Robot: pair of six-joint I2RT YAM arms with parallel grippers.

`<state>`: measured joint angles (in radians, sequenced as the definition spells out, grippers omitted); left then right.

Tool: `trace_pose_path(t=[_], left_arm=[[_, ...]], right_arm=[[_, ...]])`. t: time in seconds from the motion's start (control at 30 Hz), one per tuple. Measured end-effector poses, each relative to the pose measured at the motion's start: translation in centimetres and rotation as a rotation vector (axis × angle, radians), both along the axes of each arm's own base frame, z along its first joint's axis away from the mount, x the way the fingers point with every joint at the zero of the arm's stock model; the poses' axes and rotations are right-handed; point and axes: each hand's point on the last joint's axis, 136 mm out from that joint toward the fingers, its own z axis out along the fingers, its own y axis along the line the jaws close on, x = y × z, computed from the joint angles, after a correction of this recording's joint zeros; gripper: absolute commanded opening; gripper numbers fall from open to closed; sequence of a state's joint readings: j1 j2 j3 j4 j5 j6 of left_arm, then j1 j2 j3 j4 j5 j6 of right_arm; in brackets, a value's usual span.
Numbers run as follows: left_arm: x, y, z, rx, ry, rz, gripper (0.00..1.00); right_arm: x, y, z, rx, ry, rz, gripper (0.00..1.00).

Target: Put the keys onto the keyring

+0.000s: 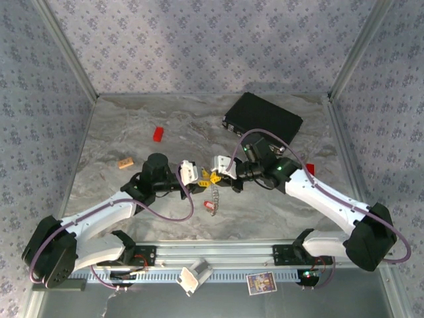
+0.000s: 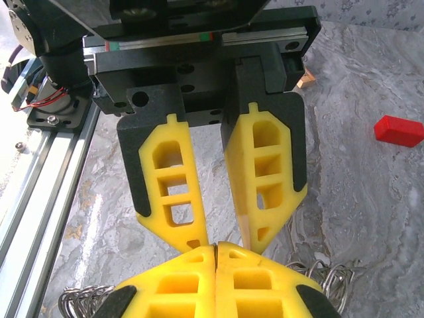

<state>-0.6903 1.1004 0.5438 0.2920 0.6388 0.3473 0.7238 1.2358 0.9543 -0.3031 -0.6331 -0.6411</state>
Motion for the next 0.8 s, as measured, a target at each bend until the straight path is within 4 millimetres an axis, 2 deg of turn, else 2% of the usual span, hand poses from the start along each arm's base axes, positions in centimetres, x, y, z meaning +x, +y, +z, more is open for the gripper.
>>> trace_pose_path(t=[0.57,0.73,0.8], left_arm=[[-0.53,-0.11,0.04,-0.008,0.017,-0.027,0.23],[-0.64,-0.14,0.07,-0.011,0.025,-0.031,0.14],[-0.65,-0.13,0.01,-0.011,0.03,-0.03,0.03]], right_arm=[[-0.18,0.67,-0.02,-0.005,-0.033,-0.003,0.0],[-0.01,0.67,-0.33,-0.014,-0.036,-0.012,0.0],[0.03,0.71,-0.34,-0.013,-0.037,-0.012,0.0]])
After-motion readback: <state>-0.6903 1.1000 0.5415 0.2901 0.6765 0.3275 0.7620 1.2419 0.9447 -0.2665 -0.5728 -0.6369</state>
